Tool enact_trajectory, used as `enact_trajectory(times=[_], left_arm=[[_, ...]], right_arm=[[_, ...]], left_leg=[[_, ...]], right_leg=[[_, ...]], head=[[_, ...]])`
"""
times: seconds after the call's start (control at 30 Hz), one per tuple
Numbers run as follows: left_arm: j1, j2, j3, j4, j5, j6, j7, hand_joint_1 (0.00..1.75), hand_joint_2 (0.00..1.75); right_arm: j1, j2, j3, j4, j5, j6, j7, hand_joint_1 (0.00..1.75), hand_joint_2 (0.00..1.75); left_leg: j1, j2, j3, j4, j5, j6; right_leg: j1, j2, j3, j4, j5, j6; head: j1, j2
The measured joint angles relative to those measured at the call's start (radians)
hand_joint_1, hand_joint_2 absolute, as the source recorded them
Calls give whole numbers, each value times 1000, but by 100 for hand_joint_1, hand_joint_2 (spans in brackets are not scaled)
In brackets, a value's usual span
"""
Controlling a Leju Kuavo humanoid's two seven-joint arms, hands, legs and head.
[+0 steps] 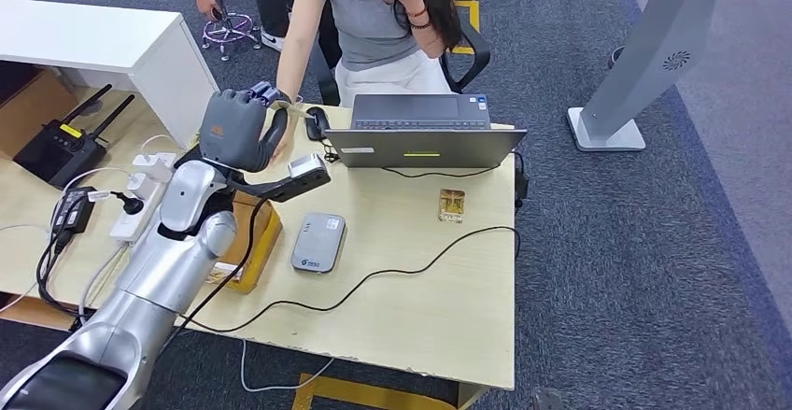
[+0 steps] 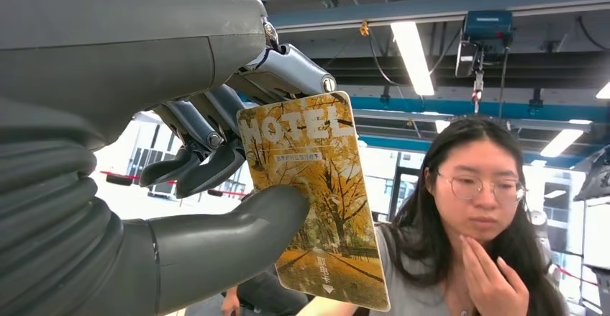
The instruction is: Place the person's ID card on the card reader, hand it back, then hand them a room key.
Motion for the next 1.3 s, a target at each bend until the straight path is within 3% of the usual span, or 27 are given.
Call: enact_trajectory(times=[0.33, 0.6, 0.87, 1.07, 1.3], left_arm=[[221, 55, 0, -162, -56, 21, 28, 175, 175], [321, 70, 0, -214, -76, -9, 33, 175, 175], [327, 73, 0, -212, -78, -127, 56, 175, 175], [279, 68, -19, -163, -85, -244, 87, 175, 175], [222, 49, -50, -78, -83, -285, 101, 175, 175]], right_arm=[[26, -9, -38, 0, -25, -6, -24, 0, 0], [31, -12, -56, 0, -25, -7, -33, 0, 0], [32, -13, -66, 0, -22, -6, -33, 0, 0], [32, -13, -72, 0, -15, -1, -30, 0, 0], [32, -13, -73, 0, -6, 1, -24, 0, 0]], left_leg=[[0, 0, 0, 0, -1, 0], [0, 0, -1, 0, -1, 0], [0, 0, 0, 0, -1, 0], [0, 0, 0, 0, -1, 0], [0, 0, 0, 0, -1, 0]], right_leg=[[0, 0, -1, 0, -1, 1], [0, 0, 0, 0, -1, 1], [0, 0, -1, 0, -1, 1], [0, 0, -1, 0, -1, 1], [0, 0, -1, 0, -1, 1]], head=[[0, 0], [0, 0], [0, 0], [0, 0], [0, 0]])
